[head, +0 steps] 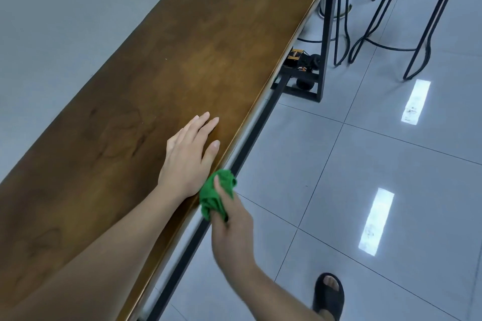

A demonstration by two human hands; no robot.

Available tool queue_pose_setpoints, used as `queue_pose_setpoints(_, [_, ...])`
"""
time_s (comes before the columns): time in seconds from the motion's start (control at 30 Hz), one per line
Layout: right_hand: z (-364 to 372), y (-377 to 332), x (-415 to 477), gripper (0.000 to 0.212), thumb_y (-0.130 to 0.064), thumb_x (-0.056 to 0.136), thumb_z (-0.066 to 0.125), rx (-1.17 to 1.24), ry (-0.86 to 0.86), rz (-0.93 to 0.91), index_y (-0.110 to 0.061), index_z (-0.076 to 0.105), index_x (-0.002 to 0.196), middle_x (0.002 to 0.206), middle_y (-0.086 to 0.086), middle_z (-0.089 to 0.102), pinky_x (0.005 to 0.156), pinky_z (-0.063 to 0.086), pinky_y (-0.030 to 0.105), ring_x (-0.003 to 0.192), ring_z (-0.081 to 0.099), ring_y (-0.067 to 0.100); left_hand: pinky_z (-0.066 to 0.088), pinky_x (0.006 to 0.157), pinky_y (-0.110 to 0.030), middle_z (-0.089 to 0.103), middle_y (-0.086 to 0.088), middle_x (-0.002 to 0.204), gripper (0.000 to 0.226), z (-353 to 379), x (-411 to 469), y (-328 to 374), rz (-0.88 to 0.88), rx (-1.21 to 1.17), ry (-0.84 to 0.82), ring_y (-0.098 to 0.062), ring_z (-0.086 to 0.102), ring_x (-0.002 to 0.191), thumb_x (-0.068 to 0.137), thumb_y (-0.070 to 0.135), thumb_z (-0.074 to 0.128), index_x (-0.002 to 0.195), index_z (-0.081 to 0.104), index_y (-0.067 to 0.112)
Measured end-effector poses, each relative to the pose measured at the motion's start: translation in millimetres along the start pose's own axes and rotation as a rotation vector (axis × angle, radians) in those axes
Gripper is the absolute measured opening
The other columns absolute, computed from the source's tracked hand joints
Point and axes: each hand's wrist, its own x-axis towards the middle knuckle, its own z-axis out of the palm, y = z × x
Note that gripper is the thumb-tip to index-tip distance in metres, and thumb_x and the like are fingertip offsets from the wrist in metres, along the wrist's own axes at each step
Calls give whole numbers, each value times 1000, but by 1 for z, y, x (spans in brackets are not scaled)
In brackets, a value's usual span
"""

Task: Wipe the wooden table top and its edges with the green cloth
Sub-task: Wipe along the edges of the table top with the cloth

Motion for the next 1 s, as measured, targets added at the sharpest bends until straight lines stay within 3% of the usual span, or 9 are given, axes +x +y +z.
queue_pose_setpoints(0.07, [2,2,-14,77,7,105,56,5,-32,-6,-44,54,162,154,-11,63,116,56,36,137,62,4,22,132,-53,25,18,179,58,1,-1,0,2,-1,3,-8,16,167,116,59,22,171,27,41])
queue_pose_setpoints(0.17, [-9,-5,15,76,11,105,55,-39,27,-14,-37,53,164,149,-1,66,110,58,38,129,67,13,24,132,-53,24,19,179,58,0,-1,0,1,-6,1,-7,16,168,116,57,23,171,28,40])
queue_pose_setpoints(0.4, [-80,-34,192,71,5,104,51,-176,233,39,-31,51,165,139,15,72,95,49,28,111,68,28,21,134,-56,26,16,180,72,-8,0,9,-37,-1,-28,-11,19,168,109,72,10,171,29,41])
queue_pose_setpoints(0.57, [-114,-45,253,70,2,103,49,-225,249,10,-29,51,166,128,8,74,90,59,37,102,69,27,21,134,-55,26,15,180,82,-12,-2,13,-39,-21,-27,-12,19,168,103,76,3,171,32,40])
queue_pose_setpoints(0.7, [-110,-48,246,70,2,103,48,-210,253,15,-29,52,166,129,7,74,91,59,44,93,62,22,20,135,-56,28,12,180,70,-19,-5,14,-32,-52,-53,-13,19,168,109,66,20,170,35,37])
queue_pose_setpoints(0.87, [-84,-47,197,71,1,102,49,-193,263,22,-33,54,164,136,6,73,98,59,46,102,65,24,20,134,-52,32,11,178,58,-32,-37,2,-20,-124,-2,-13,26,166,114,57,38,169,37,38])
queue_pose_setpoints(1.0, [-41,-28,124,71,-1,103,49,-180,257,17,-37,54,164,131,5,74,81,57,30,90,64,17,24,134,-53,36,12,176,62,-44,-99,-22,-17,-153,-5,-12,33,162,110,63,35,167,41,38])
